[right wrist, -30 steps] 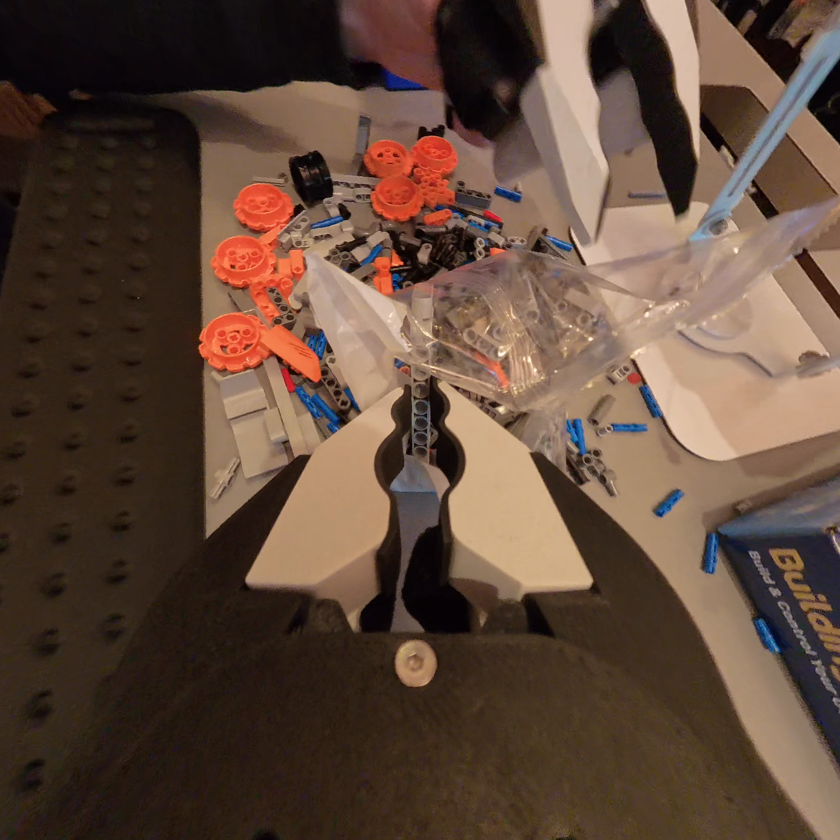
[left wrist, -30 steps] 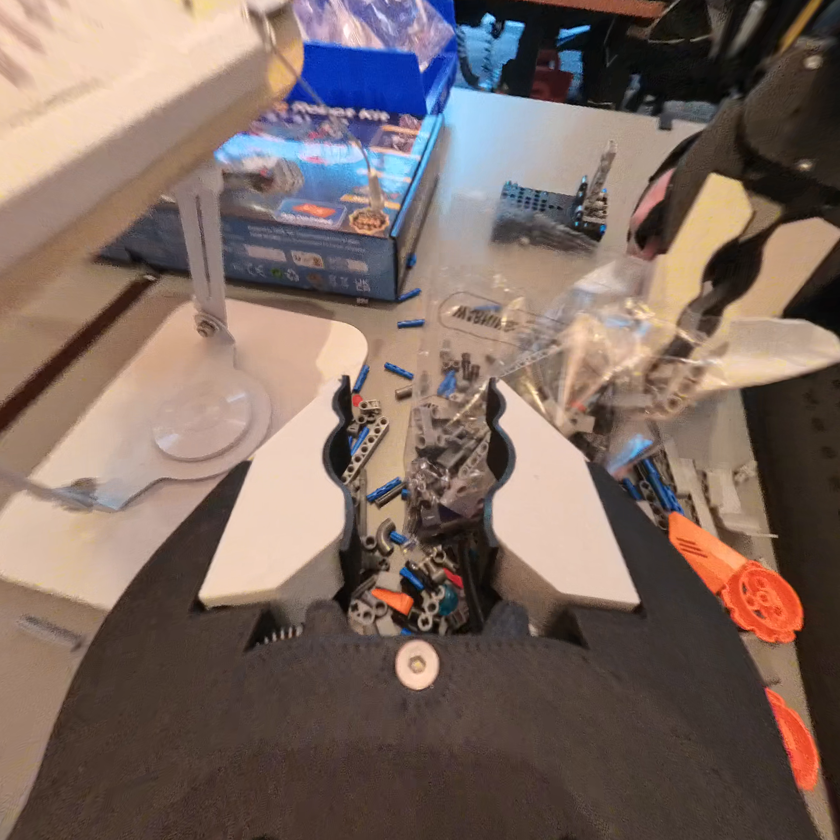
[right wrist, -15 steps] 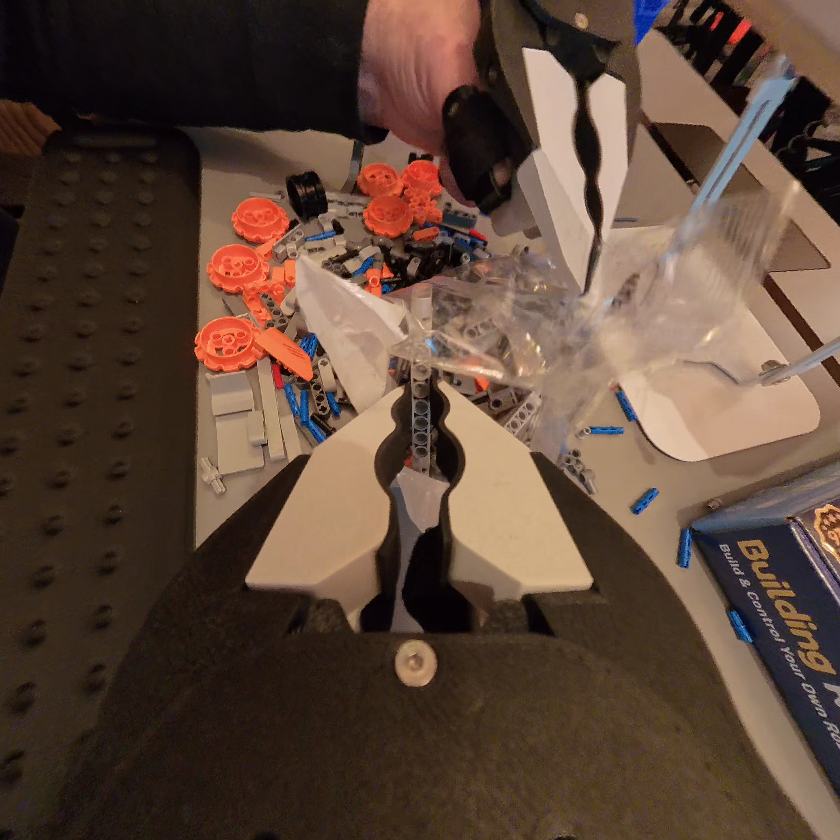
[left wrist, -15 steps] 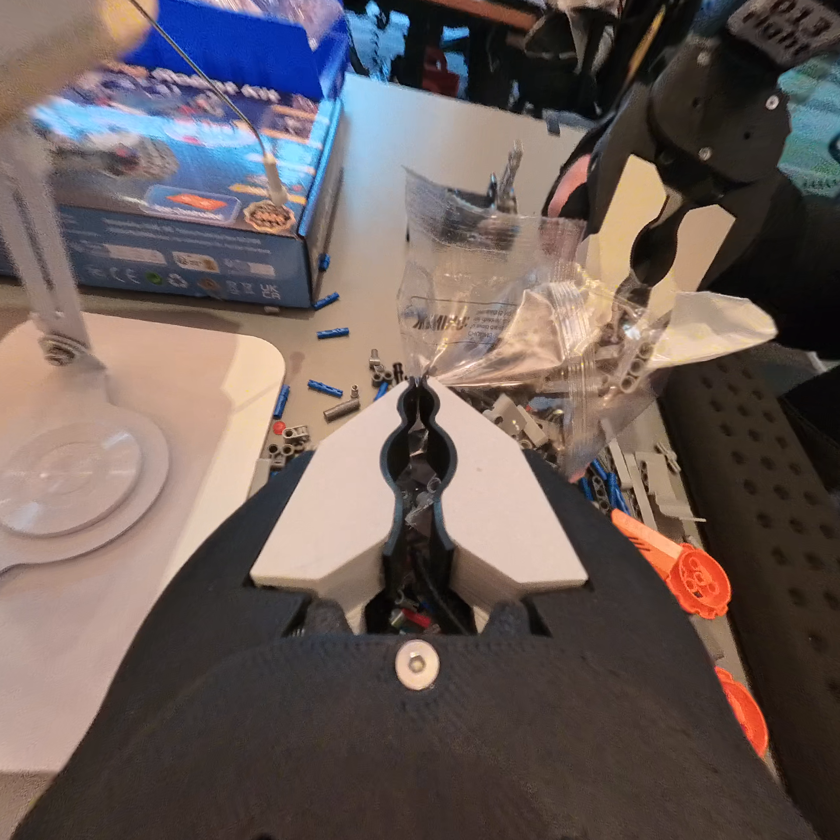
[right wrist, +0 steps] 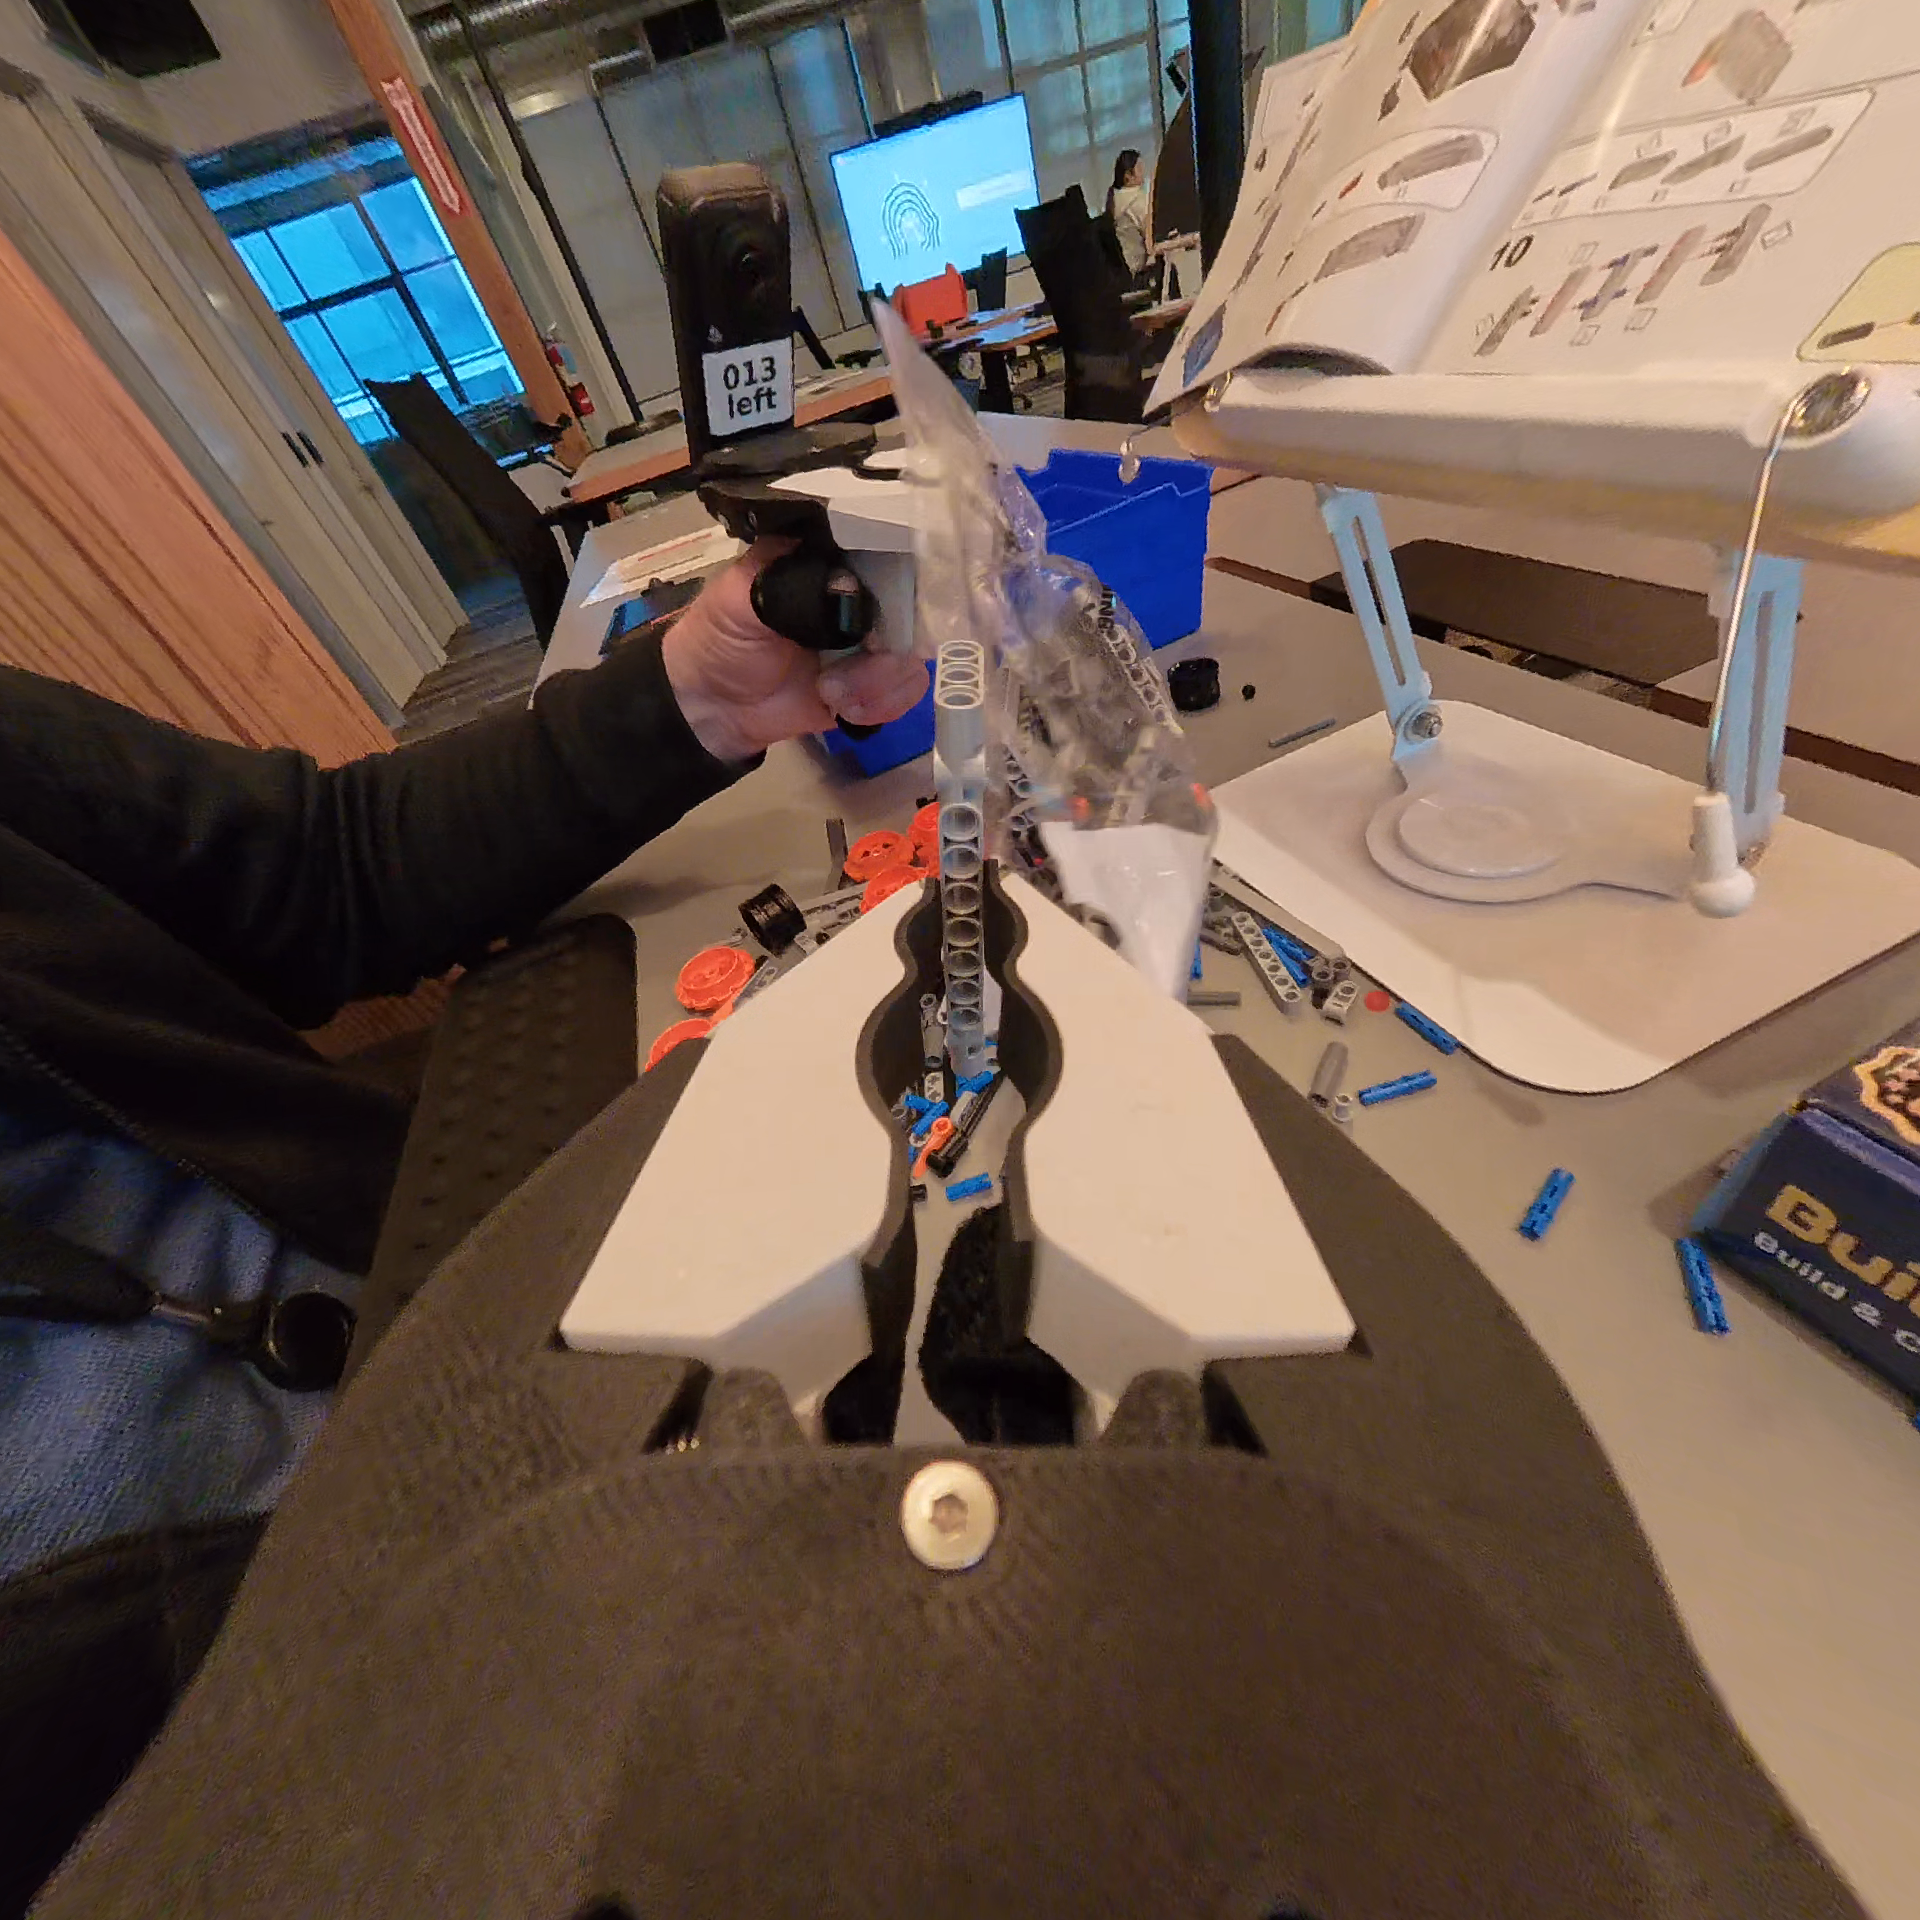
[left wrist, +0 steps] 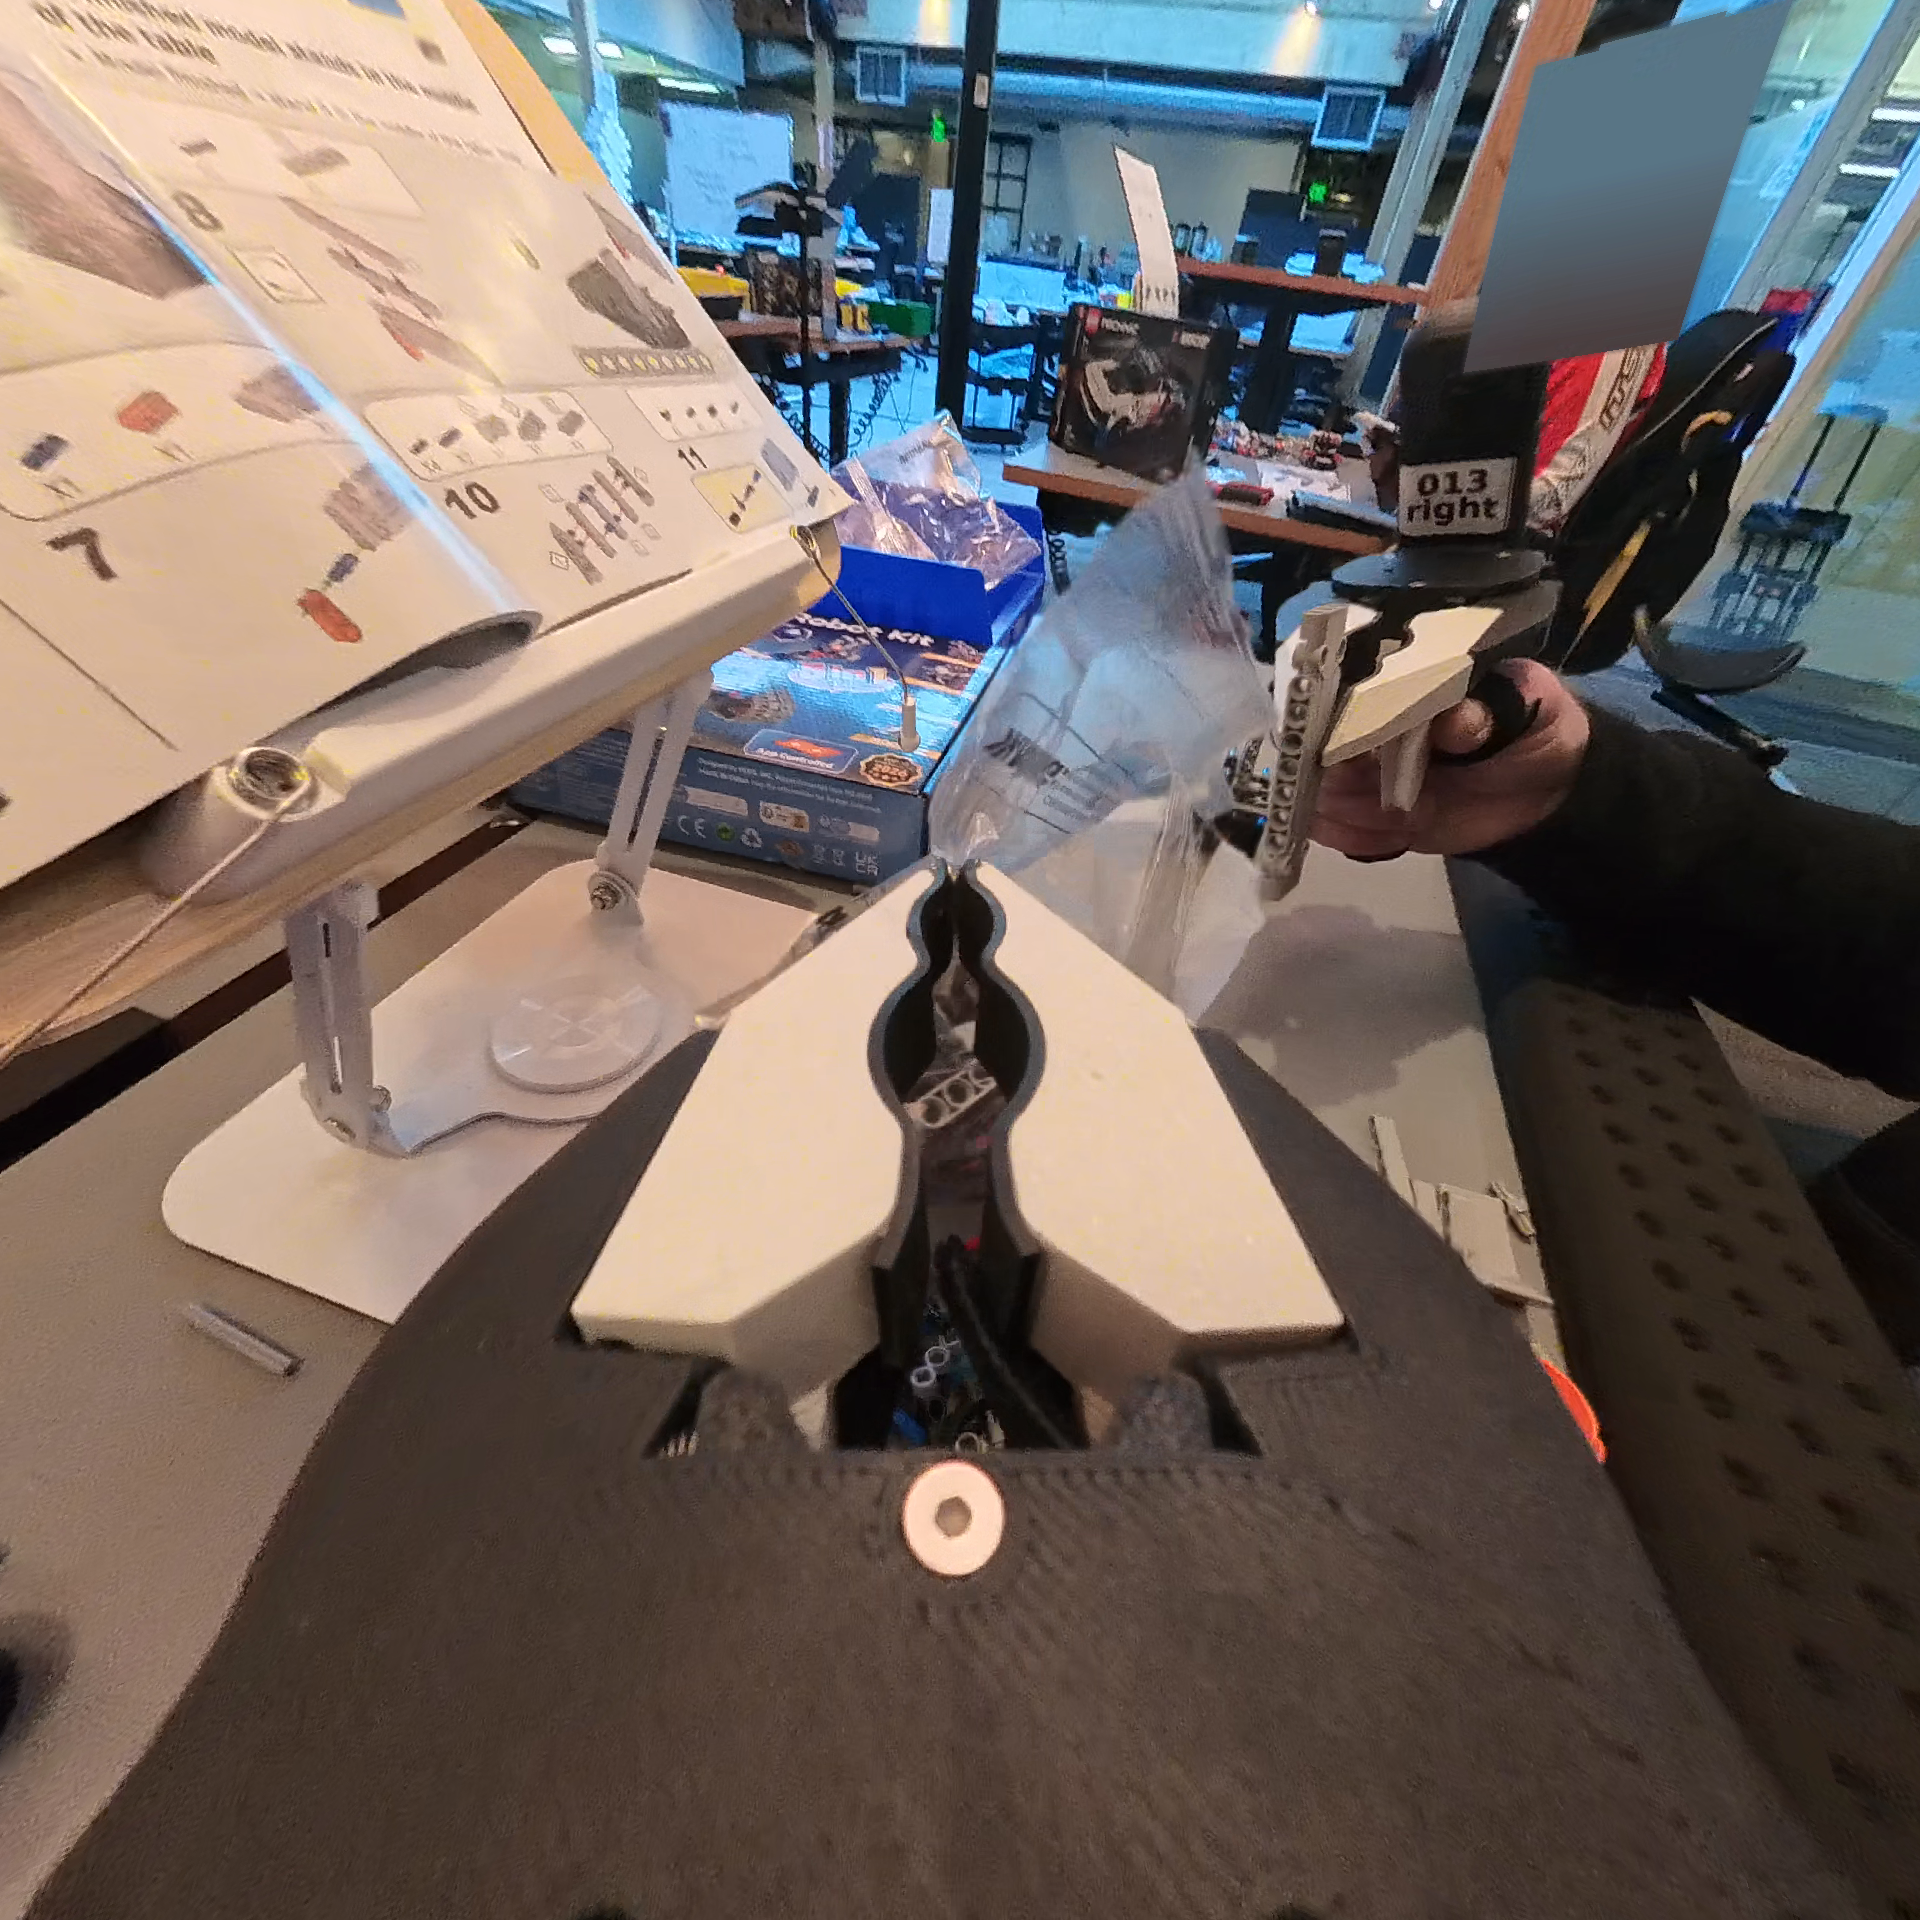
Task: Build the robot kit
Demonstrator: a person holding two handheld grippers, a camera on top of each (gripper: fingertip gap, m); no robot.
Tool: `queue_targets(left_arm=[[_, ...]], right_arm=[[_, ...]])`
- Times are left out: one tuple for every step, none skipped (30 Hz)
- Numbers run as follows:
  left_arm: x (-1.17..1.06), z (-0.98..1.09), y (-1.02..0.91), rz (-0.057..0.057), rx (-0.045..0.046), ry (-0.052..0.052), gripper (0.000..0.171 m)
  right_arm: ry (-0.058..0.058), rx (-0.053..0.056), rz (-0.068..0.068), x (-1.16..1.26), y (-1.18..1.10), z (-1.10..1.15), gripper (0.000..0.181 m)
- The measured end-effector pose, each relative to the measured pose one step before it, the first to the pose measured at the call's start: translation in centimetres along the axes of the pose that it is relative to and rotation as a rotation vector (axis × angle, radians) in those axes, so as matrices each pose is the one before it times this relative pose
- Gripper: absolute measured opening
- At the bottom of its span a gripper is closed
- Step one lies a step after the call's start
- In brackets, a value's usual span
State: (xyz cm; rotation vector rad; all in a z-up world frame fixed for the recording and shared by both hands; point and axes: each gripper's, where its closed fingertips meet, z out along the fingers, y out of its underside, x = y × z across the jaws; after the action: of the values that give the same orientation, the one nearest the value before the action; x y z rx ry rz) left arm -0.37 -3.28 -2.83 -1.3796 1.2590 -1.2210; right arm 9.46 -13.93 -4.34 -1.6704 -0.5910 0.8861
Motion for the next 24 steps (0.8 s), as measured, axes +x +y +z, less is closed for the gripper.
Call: queue_targets(left_arm=[[0.009,-0.289,-0.239,0.0008,0.01319,-0.0039,0.000],[-0.005,-0.251,-0.183,-0.0012,0.00735,-0.0046,0.000],[0.059,-0.212,-0.135,-0.0047,0.00282,0.0019,0.000],[0.011,-0.164,-0.129,-0.0011,0.00126,-0.0006,0.000],[-0.065,-0.181,-0.157,0.0061,0.00096,-0.0070,0.000],[-0.054,-0.169,-0.180,-0.0004,-0.00102,-0.0047,0.000],[0.037,-0.186,-0.249,-0.0008,0.00144,0.0007,0.000],[0.064,-0.209,-0.323,0.0057,0.00348,-0.0023,0.000],[0.065,-0.219,-0.370,0.0009,0.00152,-0.0035,0.000],[0.098,-0.259,-0.391,0.0013,-0.00184,-0.0013,0.000],[0.002,-0.334,-0.477,0.0070,0.00036,-0.0106,0.000],[-0.063,-0.435,-0.572,0.0017,0.00036,-0.0149,0.000],[-0.051,-0.587,-0.576,0.0016,-0.00617,-0.0174,0.000],[-0.054,-0.763,-0.683,0.0138,-0.00404,-0.0226,0.000],[-0.148,-0.903,-0.725,0.0148,-0.00468,-0.0243,0.000],[-0.416,-0.962,-0.690,0.0051,-0.00671,-0.0292,0.000],[-0.427,-0.998,-0.716,0.0055,-0.00332,-0.0211,0.000],[-0.467,-1.075,-0.841,0.0101,0.00729,-0.0203,0.000],[-0.657,-1.135,-0.773,0.0057,0.00063,-0.0250,0.000],[-0.812,-1.190,-0.652,0.0063,-0.01038,-0.0295,0.000],[-0.877,-1.283,-0.662,0.0142,-0.00616,-0.0319,0.000],[-0.846,-1.304,-0.632,0.0094,-0.00533,-0.0256,0.000],[-0.899,-1.297,-0.570,-0.0052,-0.00623,-0.0221,0.000],[-0.958,-1.249,-0.406,-0.0134,-0.01085,-0.0213,0.000]], right_arm=[[-0.0023,0.0047,-0.0020,-0.102,-0.335,-0.222,0.005],[-0.0119,0.0025,0.0062,-0.235,-0.337,-0.279,0.005],[0.0015,-0.0184,-0.0018,-0.100,-0.017,-0.255,0.005],[0.0276,-0.0382,-0.0235,0.181,0.324,-0.234,0.005],[0.0200,-0.0449,-0.0272,0.026,0.500,-0.199,0.005],[0.0063,-0.0484,-0.0219,-0.192,0.652,-0.120,0.005],[0.0266,-0.0682,-0.0259,0.100,1.057,-0.021,0.006],[0.0657,-0.0735,-0.0472,0.606,1.228,0.013,0.005],[0.0536,-0.0696,-0.0544,0.364,1.251,0.192,0.005],[0.0286,-0.0673,-0.0360,0.008,1.239,0.409,0.005],[0.0302,-0.0560,-0.0380,-0.052,1.041,0.557,0.005],[0.0174,-0.0435,-0.0461,-0.340,0.819,0.636,0.005],[0.0097,-0.0358,-0.0423,-0.446,0.631,0.623,0.005],[0.0305,-0.0304,-0.0385,-0.097,0.450,0.527,0.005],[0.0202,-0.0269,-0.0311,-0.164,0.369,0.446,0.005],[-0.0021,-0.0122,-0.0215,-0.363,0.216,0.398,0.005],[-0.0057,0.0038,-0.0146,-0.306,0.024,0.321,0.005],[-0.0051,0.0101,-0.0130,-0.240,-0.041,0.248,0.005],[-0.0087,0.0007,-0.0089,-0.249,0.068,0.204,0.005],[0.0003,-0.0033,-0.0095,-0.088,0.076,0.103,0.005],[0.0073,-0.0051,-0.0124,0.027,0.069,0.014,0.005],[0.0063,-0.0039,-0.0145,-0.013,0.050,-0.012,0.005],[0.0020,-0.0011,-0.0103,-0.062,0.041,0.023,0.005],[0.0005,0.0035,-0.0048,-0.054,-0.009,0.058,0.005]])
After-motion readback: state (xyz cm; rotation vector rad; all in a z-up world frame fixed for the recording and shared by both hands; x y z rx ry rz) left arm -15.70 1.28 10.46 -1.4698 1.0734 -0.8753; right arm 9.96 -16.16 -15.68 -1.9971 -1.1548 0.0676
